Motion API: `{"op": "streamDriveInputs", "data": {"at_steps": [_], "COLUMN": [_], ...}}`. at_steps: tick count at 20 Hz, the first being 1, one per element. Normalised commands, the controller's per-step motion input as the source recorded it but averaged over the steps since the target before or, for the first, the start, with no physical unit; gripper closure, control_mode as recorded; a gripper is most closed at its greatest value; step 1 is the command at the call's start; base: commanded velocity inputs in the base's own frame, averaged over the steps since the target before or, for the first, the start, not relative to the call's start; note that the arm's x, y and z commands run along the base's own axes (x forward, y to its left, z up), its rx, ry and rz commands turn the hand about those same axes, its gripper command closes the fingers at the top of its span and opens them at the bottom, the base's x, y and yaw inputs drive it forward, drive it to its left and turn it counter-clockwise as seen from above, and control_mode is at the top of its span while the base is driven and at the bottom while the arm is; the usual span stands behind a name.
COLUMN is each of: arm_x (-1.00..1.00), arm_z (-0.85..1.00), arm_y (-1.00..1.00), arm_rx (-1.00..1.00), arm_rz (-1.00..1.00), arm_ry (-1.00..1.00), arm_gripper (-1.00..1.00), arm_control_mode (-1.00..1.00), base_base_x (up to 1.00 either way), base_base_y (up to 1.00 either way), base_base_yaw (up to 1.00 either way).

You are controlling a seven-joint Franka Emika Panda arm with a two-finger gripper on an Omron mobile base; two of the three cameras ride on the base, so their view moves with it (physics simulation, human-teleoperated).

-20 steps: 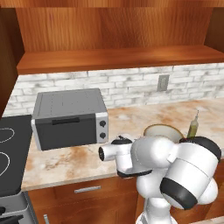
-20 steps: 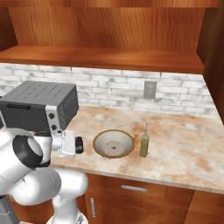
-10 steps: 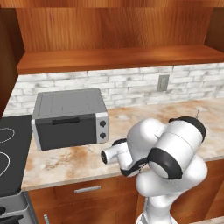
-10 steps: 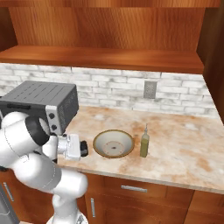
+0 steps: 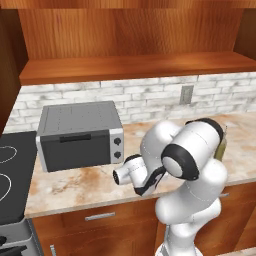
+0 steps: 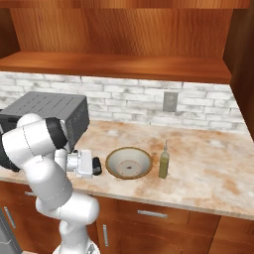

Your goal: Retrieve the bottle and the shaker from the cabinet and place them next to the mixing bowl on the counter. Then add garlic from the fridge to the mixing bowl.

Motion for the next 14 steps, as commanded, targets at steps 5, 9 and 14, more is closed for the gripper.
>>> {"op": "streamDriveInputs", "data": {"at_steps": [5, 9, 14], "arm_x": [0.0, 0.0, 0.0], "arm_z": [-0.14, -0.07, 0.0], "arm_y": [0.0, 0.0, 0.0], "arm_rx": [-0.01, 0.0, 0.0], "arm_rz": [0.0, 0.0, 0.0], "arm_ry": [0.0, 0.0, 0.0], "arm_gripper": [1.0, -1.0, -1.0], "arm_control_mode": [-1.0, -1.0, -1.0], "base_base_x": [0.0, 0.0, 0.0], "base_base_y": [0.0, 0.0, 0.0], "base_base_yaw": [0.0, 0.0, 0.0]}}
